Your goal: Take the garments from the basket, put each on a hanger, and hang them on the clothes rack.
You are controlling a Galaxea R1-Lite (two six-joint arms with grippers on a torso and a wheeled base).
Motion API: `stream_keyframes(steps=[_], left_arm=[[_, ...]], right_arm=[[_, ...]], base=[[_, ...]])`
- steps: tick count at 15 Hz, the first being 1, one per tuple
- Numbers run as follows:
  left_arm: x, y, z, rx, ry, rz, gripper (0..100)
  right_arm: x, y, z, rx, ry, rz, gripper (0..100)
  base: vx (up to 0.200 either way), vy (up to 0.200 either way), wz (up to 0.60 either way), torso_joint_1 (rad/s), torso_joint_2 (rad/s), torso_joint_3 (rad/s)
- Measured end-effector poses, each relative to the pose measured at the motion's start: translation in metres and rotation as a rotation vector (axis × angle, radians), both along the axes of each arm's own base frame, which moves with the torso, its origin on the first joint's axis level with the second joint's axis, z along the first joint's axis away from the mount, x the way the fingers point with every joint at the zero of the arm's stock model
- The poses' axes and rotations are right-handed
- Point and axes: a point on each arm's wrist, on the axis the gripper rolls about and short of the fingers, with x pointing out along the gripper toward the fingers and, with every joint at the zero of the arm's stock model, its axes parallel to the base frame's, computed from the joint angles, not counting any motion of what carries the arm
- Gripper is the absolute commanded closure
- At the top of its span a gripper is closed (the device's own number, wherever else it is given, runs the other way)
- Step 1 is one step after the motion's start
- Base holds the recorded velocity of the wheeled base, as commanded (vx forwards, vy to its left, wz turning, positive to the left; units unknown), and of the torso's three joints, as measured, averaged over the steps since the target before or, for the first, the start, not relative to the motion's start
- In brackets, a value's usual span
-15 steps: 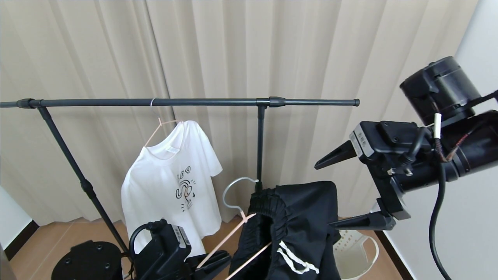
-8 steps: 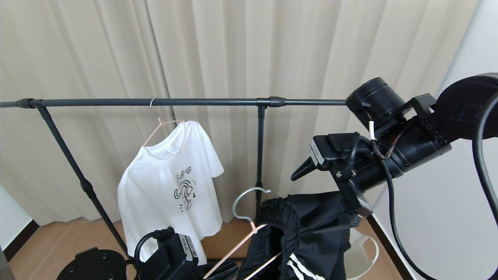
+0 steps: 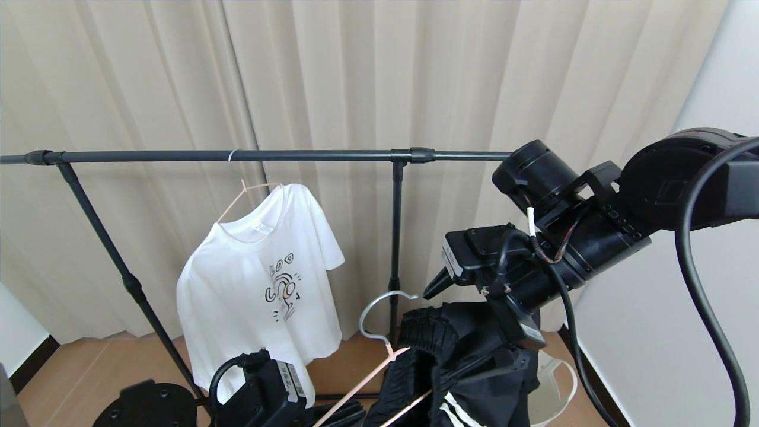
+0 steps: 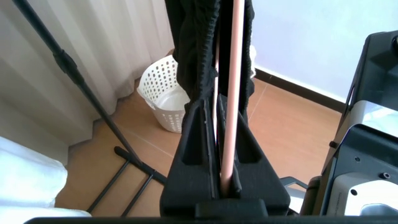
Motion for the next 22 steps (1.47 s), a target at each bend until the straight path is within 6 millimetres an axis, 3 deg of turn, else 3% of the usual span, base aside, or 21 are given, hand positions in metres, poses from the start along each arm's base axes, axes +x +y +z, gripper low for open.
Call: stream_keyframes(steps=[7,8,20,21,22], left_arm=[[-0.001,-0.001,0.000,-0.001,-0.002,-0.007,100],[-0.001,-0.001,0.000,-0.001,-0.002,-0.007,100],[-0.001,0.000,0.001,-0.004,-0.004,-0.002,100],[0.000,0.000,0.001,-0.004,-0.004,0.001,0],[0.000,0.001,0.001,-0.006,-0.003,0.006,0]], right_arm=[[0.004,0.008,-0.005,-0.006,0.004,0.006,0],[0.004,0.008,-0.006,-0.007,0.004,0.006,100],[0.004,-0.001,-0.005,-0.011,0.011,-0.015,100],[0.003,-0.001,-0.004,-0.010,0.011,-0.015,100],[0.002,-0.002,-0.003,-0.010,0.008,-0.017,100]], base=[[0.000,0.000,0.00,0.000,0.00,0.000],[0.000,0.000,0.00,0.000,0.00,0.000],[0.000,0.000,0.00,0.000,0.00,0.000],[0.000,0.000,0.00,0.000,0.00,0.000],[0.000,0.000,0.00,0.000,0.00,0.000]])
